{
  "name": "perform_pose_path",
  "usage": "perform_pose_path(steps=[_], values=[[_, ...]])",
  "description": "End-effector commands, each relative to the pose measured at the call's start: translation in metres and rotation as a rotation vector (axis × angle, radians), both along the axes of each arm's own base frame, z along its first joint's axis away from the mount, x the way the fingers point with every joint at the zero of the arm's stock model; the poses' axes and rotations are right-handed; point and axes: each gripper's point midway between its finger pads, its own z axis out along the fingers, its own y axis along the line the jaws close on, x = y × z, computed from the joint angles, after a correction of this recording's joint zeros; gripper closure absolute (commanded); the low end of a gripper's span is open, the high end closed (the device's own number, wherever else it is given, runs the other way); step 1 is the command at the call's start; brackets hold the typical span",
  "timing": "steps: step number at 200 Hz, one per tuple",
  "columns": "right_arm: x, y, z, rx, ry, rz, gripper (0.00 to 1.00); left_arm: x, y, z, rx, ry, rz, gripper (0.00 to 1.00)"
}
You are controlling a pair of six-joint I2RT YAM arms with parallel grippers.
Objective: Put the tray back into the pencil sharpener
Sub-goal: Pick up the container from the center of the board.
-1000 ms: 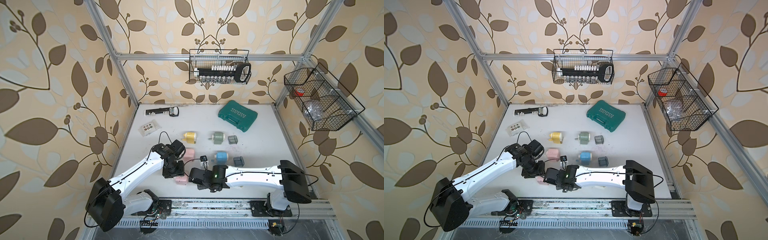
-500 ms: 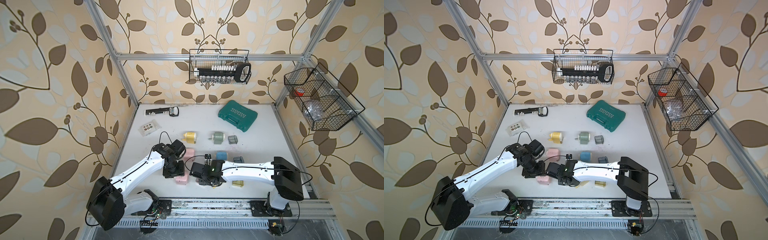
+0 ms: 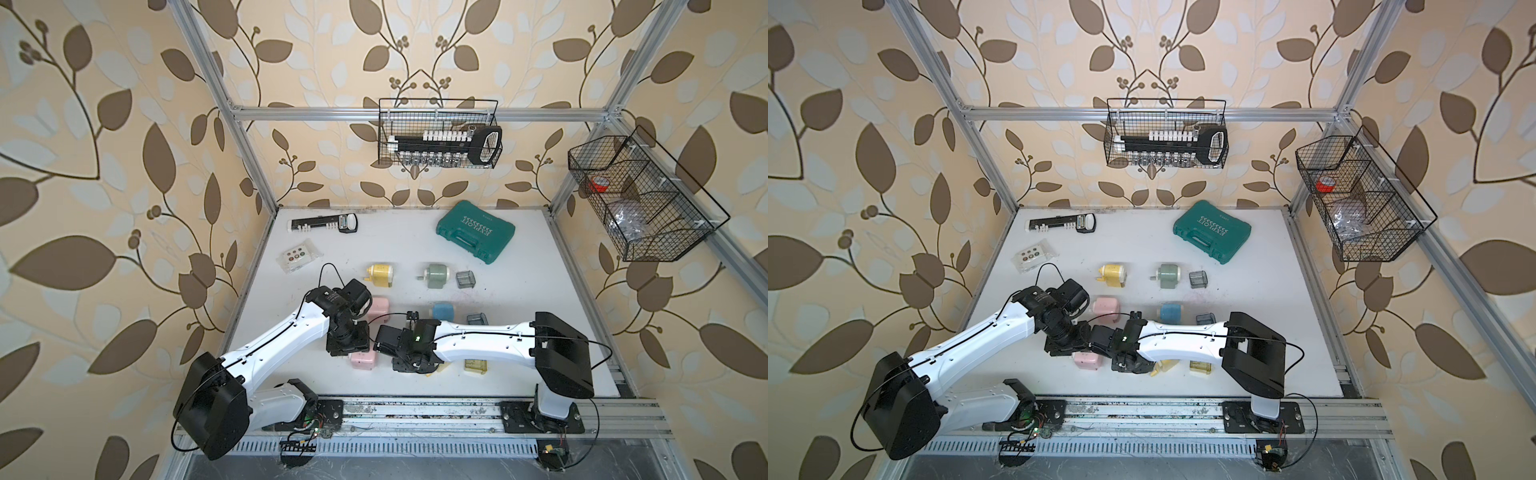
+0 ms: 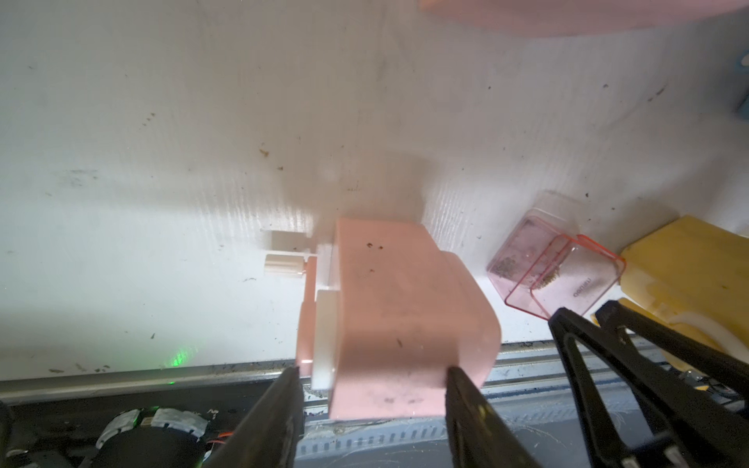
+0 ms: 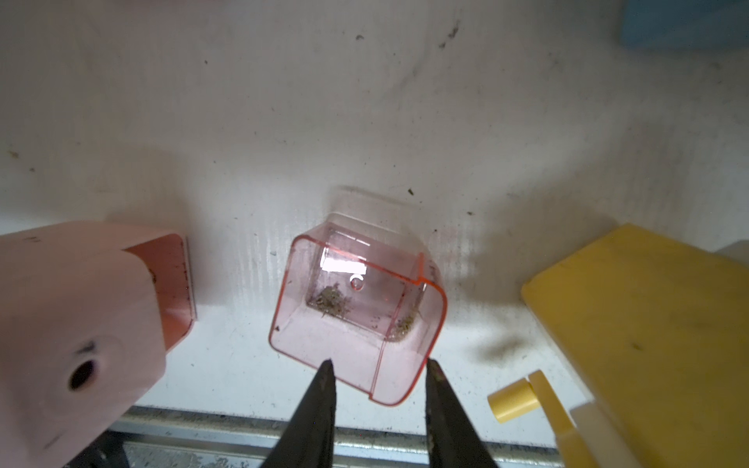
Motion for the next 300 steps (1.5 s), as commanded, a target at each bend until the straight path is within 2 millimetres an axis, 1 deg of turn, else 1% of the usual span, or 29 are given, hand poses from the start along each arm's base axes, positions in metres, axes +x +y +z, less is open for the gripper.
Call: perform_pose_path(steps=[1,64,117,200,224,262,300], values=[[0.001,-0.001,0.004,-0.01,0.008,-0.033,0.68,-0.006,0.002,-0.005,0.02,0.03,-0.023,0.43],[0.0,-0.006,-0.001,-0.019,0.023,-0.06,0.68,-0.007,0.002,-0.007,0.026,0.042,-0.022,0.43],[0.001,-0.009,-0.005,-0.017,0.033,-0.084,0.71,-0.007,0.002,-0.007,0.024,0.041,-0.023,0.44],[0.006,-0.012,-0.02,-0.045,0.065,-0.115,0.73,-0.008,0.001,-0.008,0.02,0.043,-0.026,0.44],[0.008,-0.013,-0.023,-0.049,0.067,-0.12,0.76,-0.008,0.001,-0.008,0.019,0.044,-0.026,0.44],[0.009,-0.013,-0.028,-0.052,0.083,-0.122,0.85,-0.008,0.001,-0.008,0.019,0.044,-0.026,0.44],[0.01,-0.01,-0.028,-0.051,0.084,-0.105,0.92,-0.008,0.0,-0.008,0.017,0.044,-0.026,0.44]])
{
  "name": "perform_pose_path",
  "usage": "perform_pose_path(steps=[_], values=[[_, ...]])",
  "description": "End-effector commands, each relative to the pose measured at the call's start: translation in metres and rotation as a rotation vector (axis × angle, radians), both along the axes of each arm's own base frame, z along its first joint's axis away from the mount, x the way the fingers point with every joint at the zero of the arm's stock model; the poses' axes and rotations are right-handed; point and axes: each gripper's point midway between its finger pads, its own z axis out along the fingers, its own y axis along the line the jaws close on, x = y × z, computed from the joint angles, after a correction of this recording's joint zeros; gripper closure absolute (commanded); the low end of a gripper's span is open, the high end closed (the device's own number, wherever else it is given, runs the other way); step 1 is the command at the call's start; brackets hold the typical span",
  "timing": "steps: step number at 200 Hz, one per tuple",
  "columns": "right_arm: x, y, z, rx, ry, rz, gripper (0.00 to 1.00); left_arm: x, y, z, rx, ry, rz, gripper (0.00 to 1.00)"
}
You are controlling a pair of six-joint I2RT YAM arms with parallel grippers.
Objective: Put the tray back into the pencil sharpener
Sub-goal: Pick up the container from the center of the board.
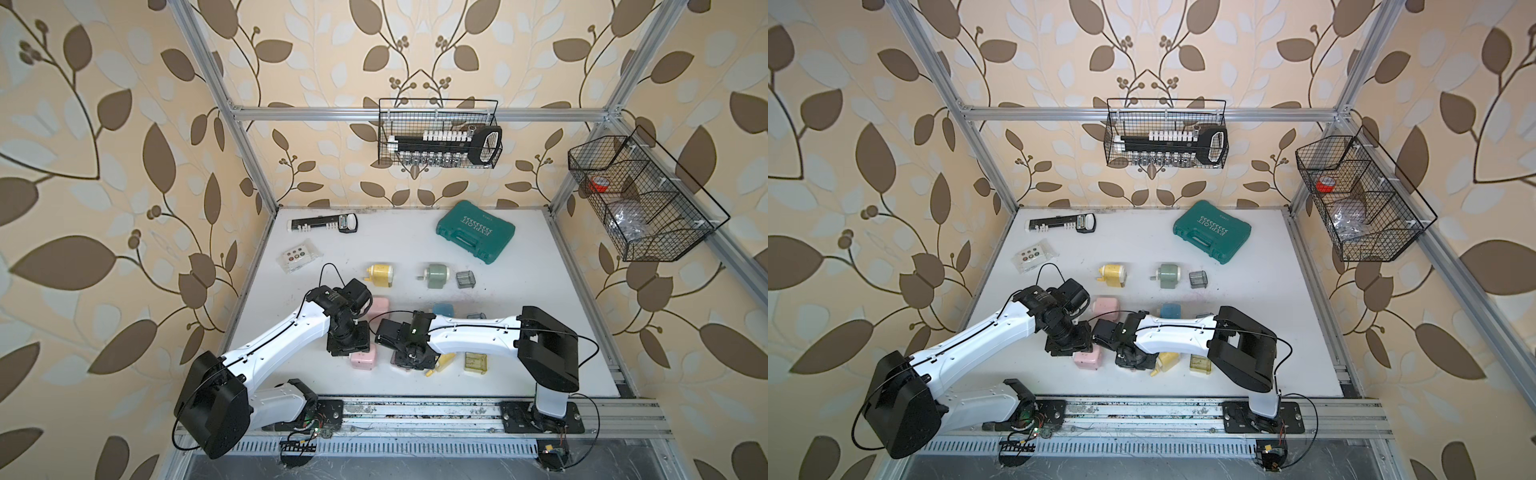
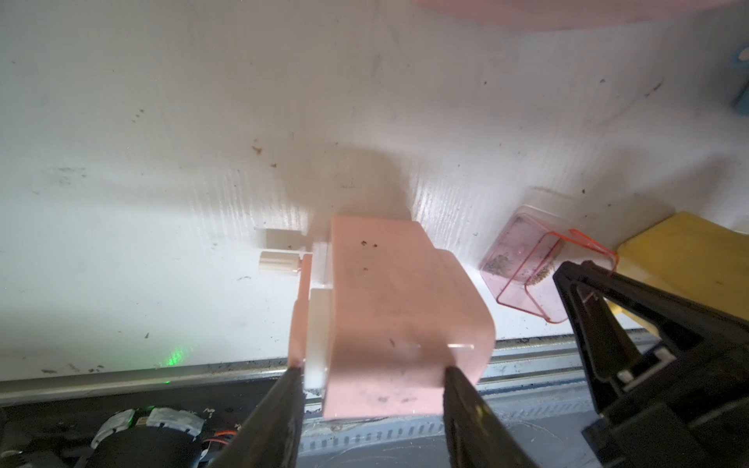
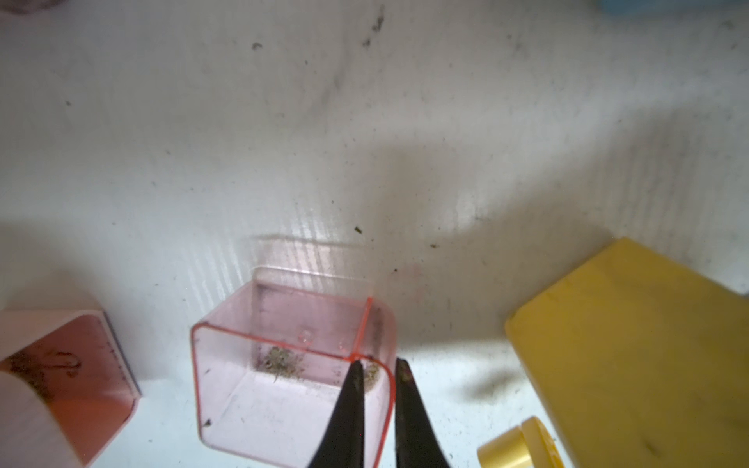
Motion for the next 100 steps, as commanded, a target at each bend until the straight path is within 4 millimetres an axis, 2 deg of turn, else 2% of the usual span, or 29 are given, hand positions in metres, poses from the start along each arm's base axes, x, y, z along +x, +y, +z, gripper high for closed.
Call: perform_pose_path(steps=[1,43,100], values=[[0.0,0.001,-0.004,-0.012,0.011,0.001,0.92,-0.007,0.002,-0.008,0.025,0.035,-0.023,0.44],[0.002,0.012,-0.002,-0.005,0.014,0.04,1.0,-0.007,0.002,-0.008,0.023,0.037,-0.025,0.44],[0.003,0.029,0.007,0.028,-0.005,0.082,1.0,-0.008,0.002,-0.01,0.026,0.048,-0.025,0.44]])
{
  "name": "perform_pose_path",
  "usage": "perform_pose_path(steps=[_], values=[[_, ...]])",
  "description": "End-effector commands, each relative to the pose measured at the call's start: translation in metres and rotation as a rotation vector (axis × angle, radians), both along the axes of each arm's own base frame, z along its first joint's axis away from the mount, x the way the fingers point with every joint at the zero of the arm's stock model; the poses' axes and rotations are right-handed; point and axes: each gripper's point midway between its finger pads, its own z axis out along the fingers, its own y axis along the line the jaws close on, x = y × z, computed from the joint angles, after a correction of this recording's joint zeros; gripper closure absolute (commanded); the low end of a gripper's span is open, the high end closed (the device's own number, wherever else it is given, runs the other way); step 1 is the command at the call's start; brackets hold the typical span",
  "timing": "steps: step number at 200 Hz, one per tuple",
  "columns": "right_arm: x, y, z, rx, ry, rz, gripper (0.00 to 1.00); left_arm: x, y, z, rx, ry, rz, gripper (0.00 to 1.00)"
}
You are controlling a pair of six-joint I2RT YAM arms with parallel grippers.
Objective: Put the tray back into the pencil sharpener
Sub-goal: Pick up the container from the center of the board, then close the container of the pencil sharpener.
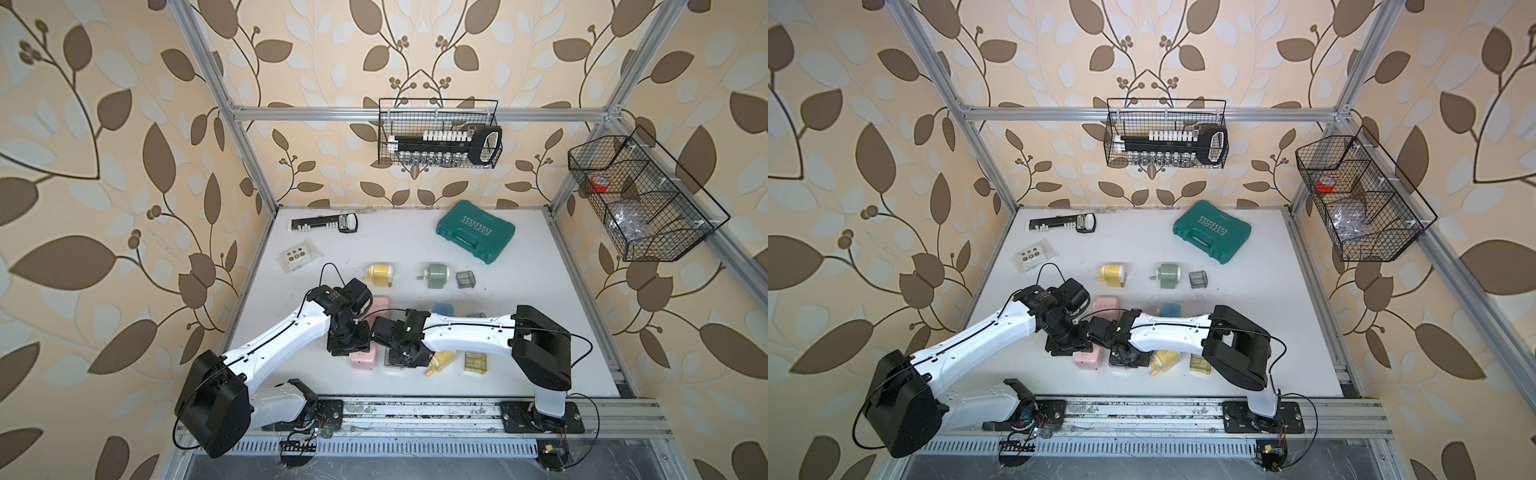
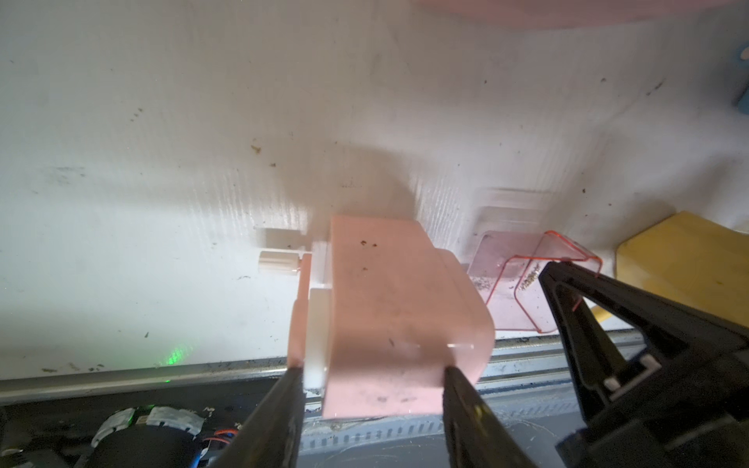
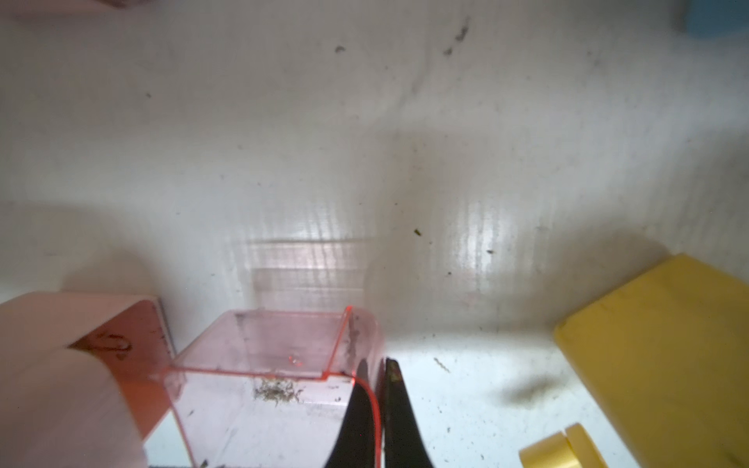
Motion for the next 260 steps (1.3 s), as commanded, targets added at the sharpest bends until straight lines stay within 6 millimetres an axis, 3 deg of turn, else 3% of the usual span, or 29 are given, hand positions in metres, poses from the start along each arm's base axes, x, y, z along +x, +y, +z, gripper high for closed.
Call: perform_pose_path(steps=[1,130,260], values=[[-0.001,0.008,0.0,-0.003,0.003,0.027,1.0,-0.008,0.002,-0.01,0.026,0.044,-0.025,0.44],[-0.008,0.023,-0.007,0.02,0.03,0.044,1.0,-0.009,0.001,-0.011,0.023,0.054,-0.025,0.44],[-0.011,0.01,-0.001,-0.01,0.029,0.021,1.0,-0.009,0.001,-0.01,0.018,0.052,-0.024,0.44]])
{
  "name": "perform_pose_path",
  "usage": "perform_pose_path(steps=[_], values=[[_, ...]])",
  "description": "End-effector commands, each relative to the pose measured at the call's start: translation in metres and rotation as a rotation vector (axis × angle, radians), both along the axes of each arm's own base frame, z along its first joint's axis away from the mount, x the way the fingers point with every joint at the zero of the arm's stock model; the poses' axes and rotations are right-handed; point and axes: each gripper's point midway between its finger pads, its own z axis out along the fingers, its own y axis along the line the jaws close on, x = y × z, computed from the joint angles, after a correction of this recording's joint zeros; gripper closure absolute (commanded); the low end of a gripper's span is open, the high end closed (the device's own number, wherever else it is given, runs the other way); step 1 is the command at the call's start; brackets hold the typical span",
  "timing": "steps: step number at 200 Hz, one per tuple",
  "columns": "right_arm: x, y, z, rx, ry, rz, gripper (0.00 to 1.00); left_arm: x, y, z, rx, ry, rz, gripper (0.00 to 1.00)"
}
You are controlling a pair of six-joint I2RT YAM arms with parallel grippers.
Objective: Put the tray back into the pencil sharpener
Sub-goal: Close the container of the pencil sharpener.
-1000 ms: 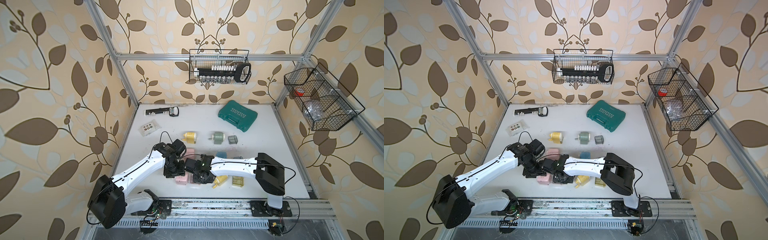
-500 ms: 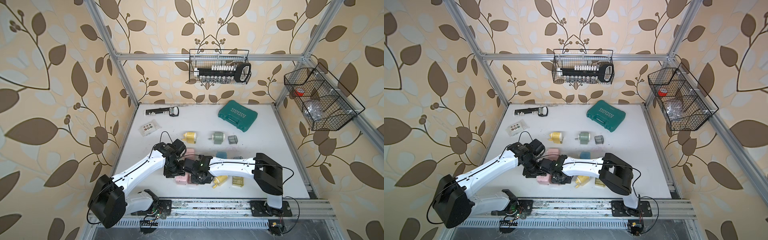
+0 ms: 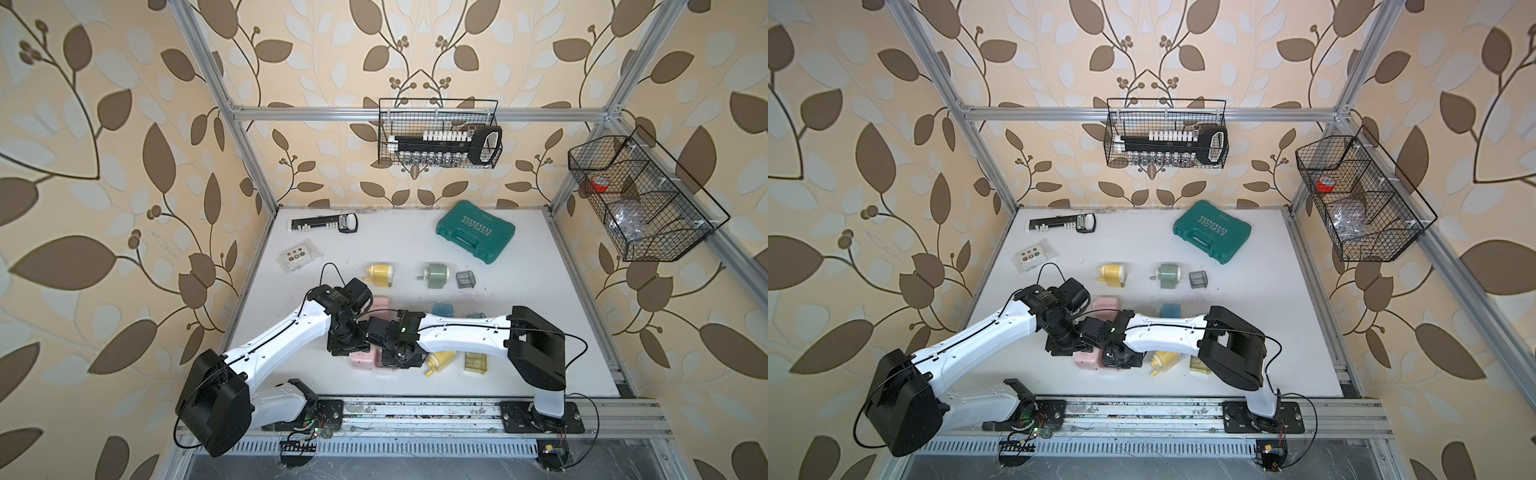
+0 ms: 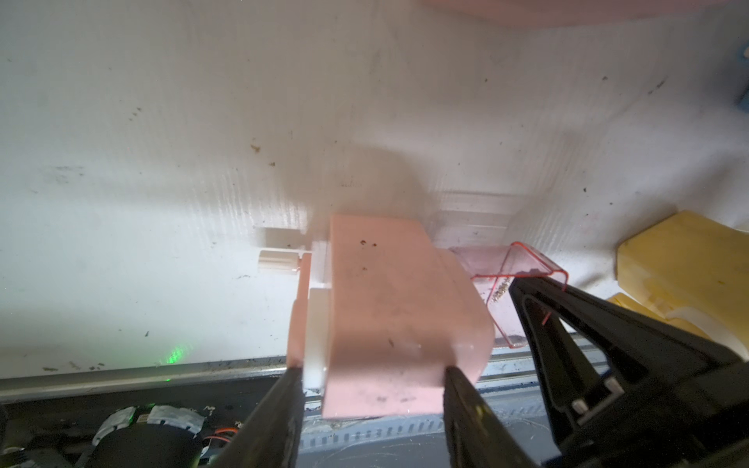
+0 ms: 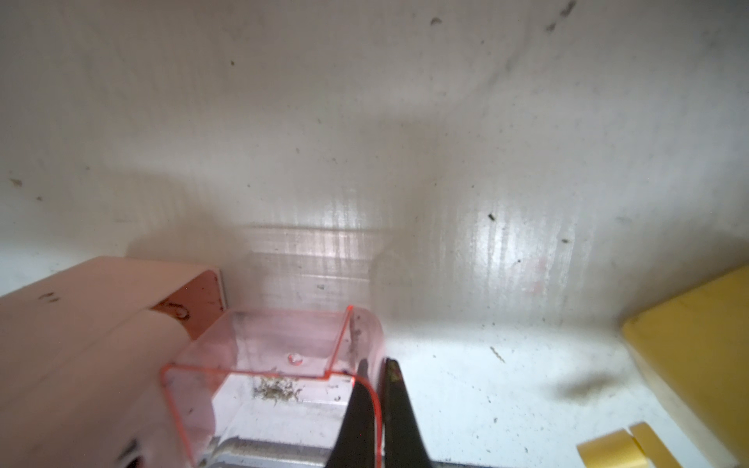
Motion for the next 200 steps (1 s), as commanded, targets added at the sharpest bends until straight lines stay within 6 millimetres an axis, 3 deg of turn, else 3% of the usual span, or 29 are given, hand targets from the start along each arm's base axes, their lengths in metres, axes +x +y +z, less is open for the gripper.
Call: perform_pose_path(steps=[1,107,200], values=[[-0.007,-0.01,-0.001,-0.046,0.009,-0.006,1.0,-0.009,0.001,-0.01,0.018,0.047,-0.023,0.44],[-0.002,-0.023,0.013,-0.067,-0.054,-0.029,1.0,-0.009,0.002,-0.01,0.022,0.043,-0.02,0.44],[-0.006,-0.01,-0.009,-0.075,-0.006,-0.004,1.0,-0.009,0.002,-0.009,0.021,0.041,-0.02,0.44]])
